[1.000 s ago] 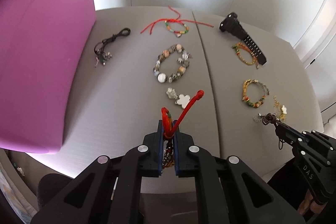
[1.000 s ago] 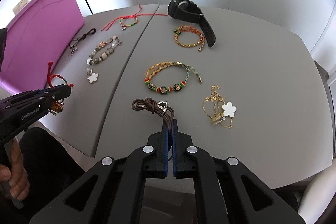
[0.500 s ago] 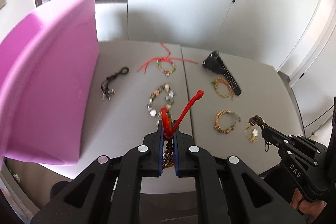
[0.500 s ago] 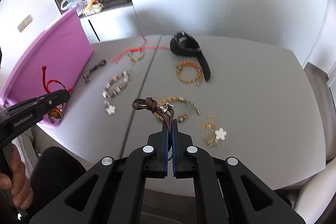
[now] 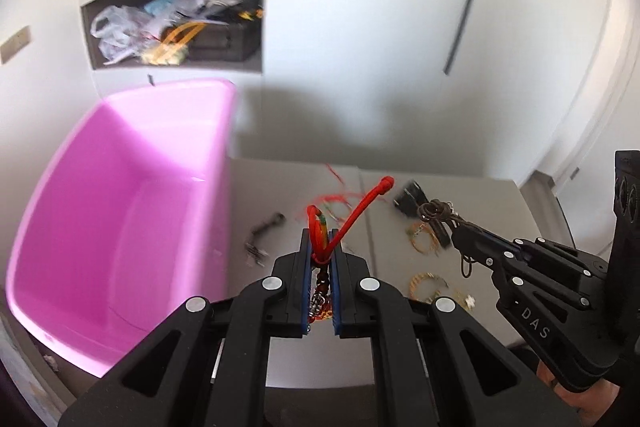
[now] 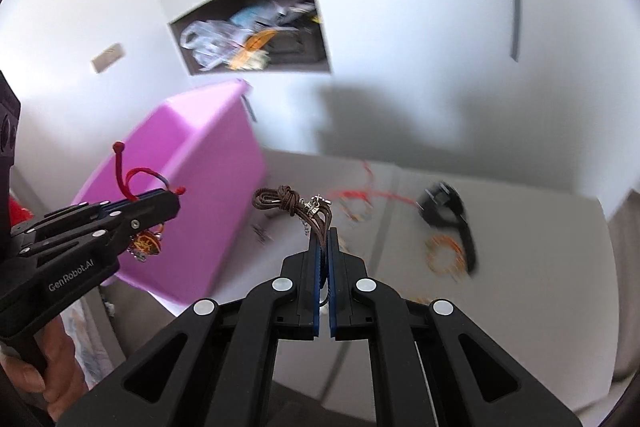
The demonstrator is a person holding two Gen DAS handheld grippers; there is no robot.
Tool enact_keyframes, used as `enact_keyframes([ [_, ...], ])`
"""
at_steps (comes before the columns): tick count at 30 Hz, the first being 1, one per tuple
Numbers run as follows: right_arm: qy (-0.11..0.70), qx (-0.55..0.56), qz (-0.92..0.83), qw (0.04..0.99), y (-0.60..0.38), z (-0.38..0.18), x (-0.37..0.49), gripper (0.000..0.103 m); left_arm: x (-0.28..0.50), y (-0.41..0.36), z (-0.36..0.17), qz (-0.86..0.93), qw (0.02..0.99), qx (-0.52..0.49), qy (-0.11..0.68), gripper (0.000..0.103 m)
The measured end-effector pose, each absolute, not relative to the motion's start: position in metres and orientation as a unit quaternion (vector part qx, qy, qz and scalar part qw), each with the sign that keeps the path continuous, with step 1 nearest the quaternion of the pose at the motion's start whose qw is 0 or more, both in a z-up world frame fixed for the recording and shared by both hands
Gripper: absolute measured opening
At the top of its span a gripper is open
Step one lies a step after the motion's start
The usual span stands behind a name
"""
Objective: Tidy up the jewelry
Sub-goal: 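Carry both bracelets over the pink tub and open both tools to drop them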
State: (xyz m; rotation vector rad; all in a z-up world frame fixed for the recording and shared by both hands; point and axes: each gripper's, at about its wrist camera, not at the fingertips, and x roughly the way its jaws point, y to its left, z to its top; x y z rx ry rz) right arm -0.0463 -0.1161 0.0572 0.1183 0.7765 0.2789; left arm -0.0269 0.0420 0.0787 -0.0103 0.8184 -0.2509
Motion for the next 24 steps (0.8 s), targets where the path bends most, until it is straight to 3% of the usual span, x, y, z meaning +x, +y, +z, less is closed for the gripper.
enact_keyframes([
  [11, 0.366, 0.031, 0.236, 0.900, -0.013, 0.097, 0.003, 0.003, 0.003, 0.138, 0.093, -0.030, 0.910, -0.039, 0.411, 0.008],
  [24, 0.441, -0.006, 0.285, 0.851, 0.078, 0.066, 0.050, 0.003, 0.022, 0.218, 0.048, 0.061, 0.878, -0.089, 0.466, 0.008],
])
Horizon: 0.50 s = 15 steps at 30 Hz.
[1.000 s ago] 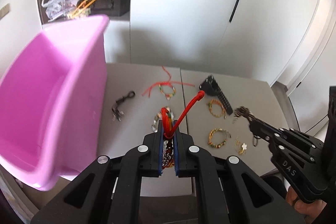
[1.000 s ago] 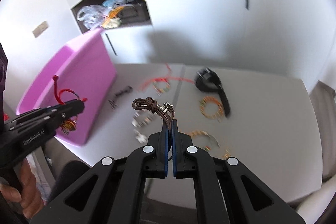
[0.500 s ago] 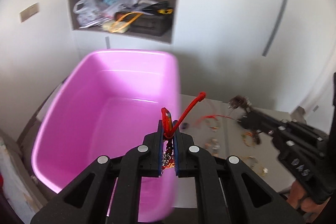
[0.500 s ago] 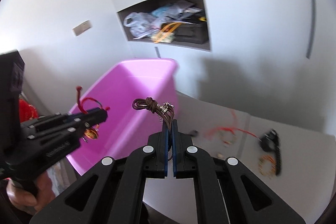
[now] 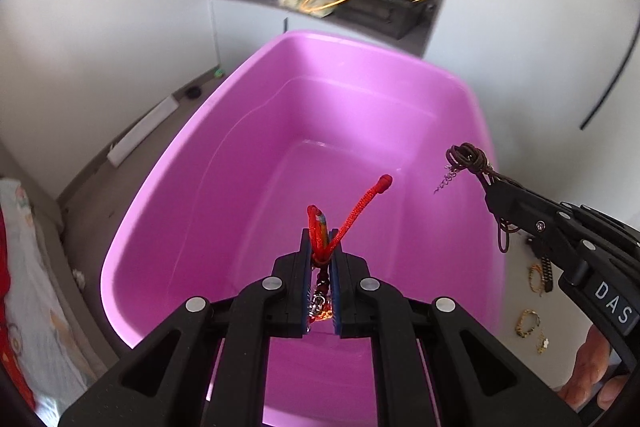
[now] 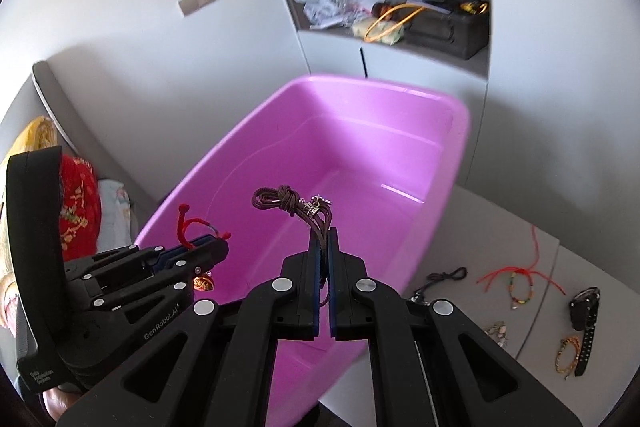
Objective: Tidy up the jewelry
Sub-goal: 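Carry both bracelets over the pink tub and open both tools to drop them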
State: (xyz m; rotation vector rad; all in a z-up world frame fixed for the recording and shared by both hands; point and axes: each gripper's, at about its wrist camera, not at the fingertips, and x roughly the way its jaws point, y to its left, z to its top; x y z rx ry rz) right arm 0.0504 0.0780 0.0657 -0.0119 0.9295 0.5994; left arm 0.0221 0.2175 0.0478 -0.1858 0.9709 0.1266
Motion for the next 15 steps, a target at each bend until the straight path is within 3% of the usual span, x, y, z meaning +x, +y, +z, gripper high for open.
enact_keyframes([
  [12, 0.497, -0.027, 0.282, 0.820, 0.102, 0.031, 0.072, 0.003, 0.033, 0.237, 0.013, 0.094, 0.852, -0.095, 0.506, 0.011],
  [13, 0.501, -0.028, 0.279, 0.819, 0.102, 0.029, 0.072, 0.003, 0.033, 0.239, 0.013, 0.097, 0.852, -0.096, 0.506, 0.013],
  [14, 0.501, -0.031, 0.277, 0.819, 0.102, 0.029, 0.073, 0.004, 0.033, 0.239, 0.013, 0.103, 0.851, -0.093, 0.506, 0.024],
  [15, 0.501, -0.032, 0.276, 0.820, 0.102, 0.029, 0.072, 0.006, 0.032, 0.237, 0.013, 0.106, 0.851, -0.092, 0.506, 0.042],
])
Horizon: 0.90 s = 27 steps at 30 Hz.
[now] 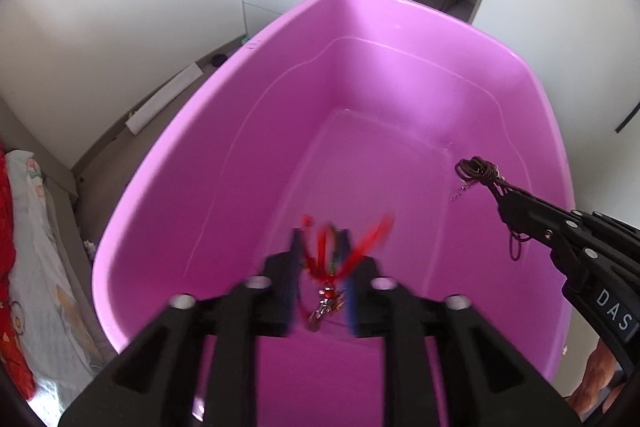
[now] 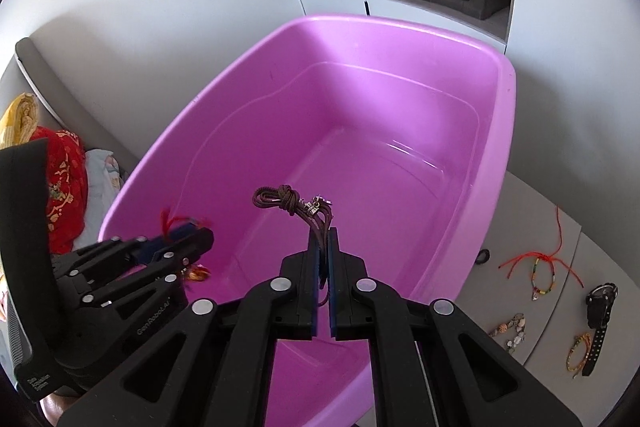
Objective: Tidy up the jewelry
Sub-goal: 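Carry both bracelets over the pink tub and open both tools to drop them, then move both tools back over the table toward the remaining bracelets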
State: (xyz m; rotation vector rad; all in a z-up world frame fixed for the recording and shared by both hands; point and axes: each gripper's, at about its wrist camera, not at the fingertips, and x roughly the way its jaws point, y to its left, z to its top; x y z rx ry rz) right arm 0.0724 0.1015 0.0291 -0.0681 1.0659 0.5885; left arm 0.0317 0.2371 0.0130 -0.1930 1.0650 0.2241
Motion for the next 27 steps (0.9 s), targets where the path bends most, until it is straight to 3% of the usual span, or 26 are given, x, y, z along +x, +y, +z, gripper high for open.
enact_keyframes([
  [1, 0.499, -0.036, 0.274, 0.821, 0.102, 0.030, 0.072, 0.010, 0.031, 0.238, 0.015, 0.112, 0.852, -0.093, 0.503, 0.052],
  [2, 0.496, -0.038, 0.272, 0.824, 0.101, 0.031, 0.072, 0.022, 0.028, 0.238, 0.017, 0.115, 0.854, -0.094, 0.498, 0.069],
  [3, 0.494, -0.037, 0.271, 0.825, 0.101, 0.032, 0.071, 0.030, 0.027, 0.239, 0.020, 0.120, 0.857, -0.096, 0.493, 0.075],
  [7, 0.486, -0.037, 0.267, 0.831, 0.096, 0.036, 0.070, 0.031, 0.025, 0.239, 0.027, 0.127, 0.857, -0.101, 0.490, 0.081],
  [14, 0.488, -0.032, 0.264, 0.831, 0.092, 0.037, 0.071, 0.032, 0.026, 0.236, 0.026, 0.135, 0.853, -0.097, 0.494, 0.081],
  [22, 0.479, -0.027, 0.263, 0.837, 0.087, 0.043, 0.067, 0.039, 0.023, 0.232, 0.029, 0.137, 0.853, -0.093, 0.496, 0.086],
  [24, 0.477, -0.025, 0.264, 0.838, 0.085, 0.044, 0.067, 0.047, 0.021, 0.231, 0.032, 0.139, 0.854, -0.090, 0.493, 0.088],
  [27, 0.475, -0.018, 0.264, 0.840, 0.081, 0.046, 0.065, 0.050, 0.019, 0.231, 0.034, 0.140, 0.854, -0.091, 0.492, 0.088],
])
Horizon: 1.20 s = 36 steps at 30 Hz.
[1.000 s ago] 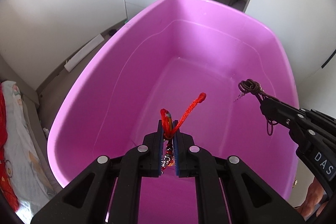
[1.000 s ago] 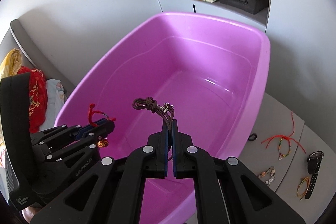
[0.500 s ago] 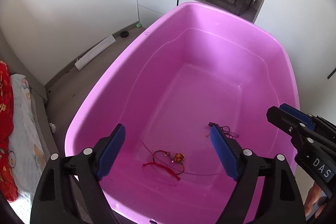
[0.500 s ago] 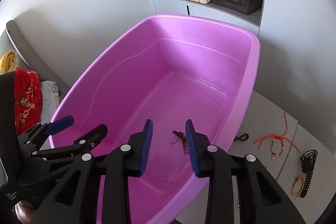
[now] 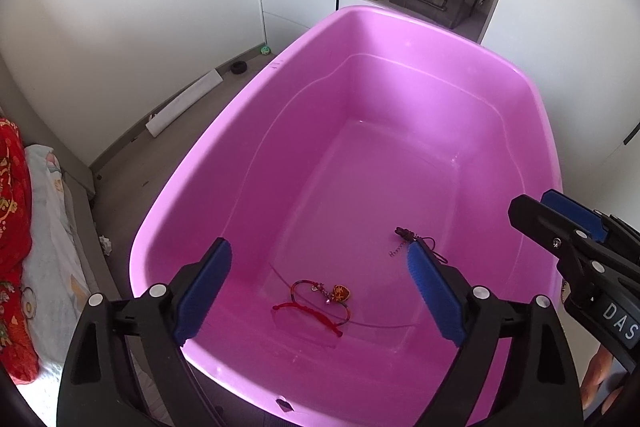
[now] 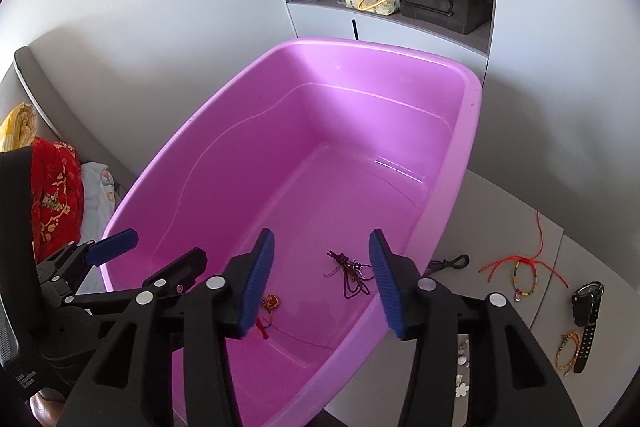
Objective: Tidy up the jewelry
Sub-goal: 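Move both tools back over the table toward the remaining bracelets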
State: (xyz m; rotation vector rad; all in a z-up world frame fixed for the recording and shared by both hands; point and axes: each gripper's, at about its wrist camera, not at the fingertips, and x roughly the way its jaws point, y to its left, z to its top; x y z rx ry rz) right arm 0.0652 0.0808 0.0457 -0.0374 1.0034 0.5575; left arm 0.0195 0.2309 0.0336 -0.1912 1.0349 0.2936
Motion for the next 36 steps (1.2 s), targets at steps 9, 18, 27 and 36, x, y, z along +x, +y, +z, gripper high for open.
enact_keyframes([
  [9, 0.461, 0.012, 0.266, 0.847, 0.061, 0.059, 0.056, 0.058, 0.013, 0.225, 0.043, 0.138, 0.858, -0.090, 0.486, 0.090],
  [18, 0.441, 0.035, 0.254, 0.860, 0.022, 0.074, 0.036, 0.061, 0.003, 0.202, 0.062, 0.124, 0.874, -0.068, 0.465, 0.094],
  [27, 0.439, 0.054, 0.222, 0.869, -0.031, 0.069, 0.009, 0.061, -0.012, 0.158, 0.077, 0.094, 0.889, -0.046, 0.447, 0.095],
  [36, 0.436, 0.081, 0.169, 0.880, -0.098, 0.058, -0.023, 0.061, -0.023, 0.097, 0.080, 0.039, 0.901, -0.006, 0.431, 0.095],
])
